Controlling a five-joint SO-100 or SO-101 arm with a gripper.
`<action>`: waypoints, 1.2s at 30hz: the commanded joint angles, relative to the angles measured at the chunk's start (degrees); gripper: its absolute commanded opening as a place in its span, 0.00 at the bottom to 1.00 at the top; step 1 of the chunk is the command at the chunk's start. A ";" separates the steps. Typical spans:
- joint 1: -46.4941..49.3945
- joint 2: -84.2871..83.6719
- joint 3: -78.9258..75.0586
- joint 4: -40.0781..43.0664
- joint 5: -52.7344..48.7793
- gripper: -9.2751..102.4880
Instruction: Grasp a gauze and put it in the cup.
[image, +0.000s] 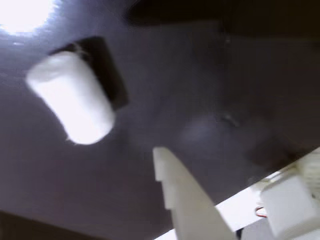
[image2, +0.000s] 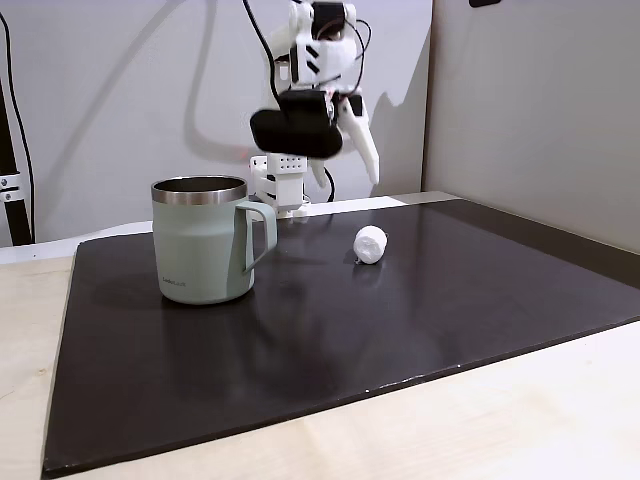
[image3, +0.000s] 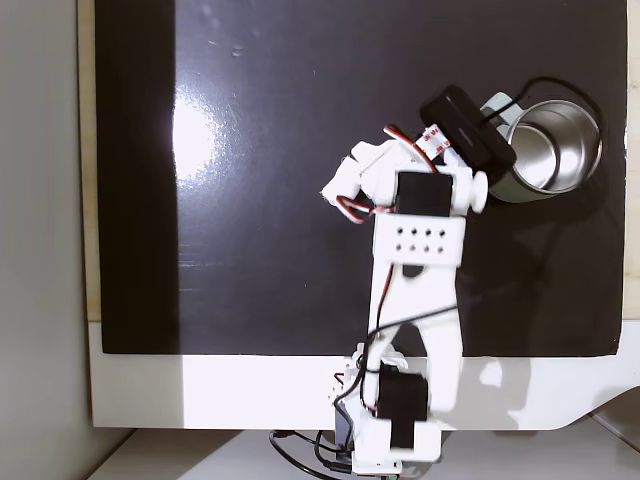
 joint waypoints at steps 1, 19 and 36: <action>0.09 -1.58 -4.31 0.44 -1.23 0.41; -5.63 -15.82 -6.24 -5.45 0.70 0.40; -7.56 -21.27 -6.24 -7.91 2.37 0.24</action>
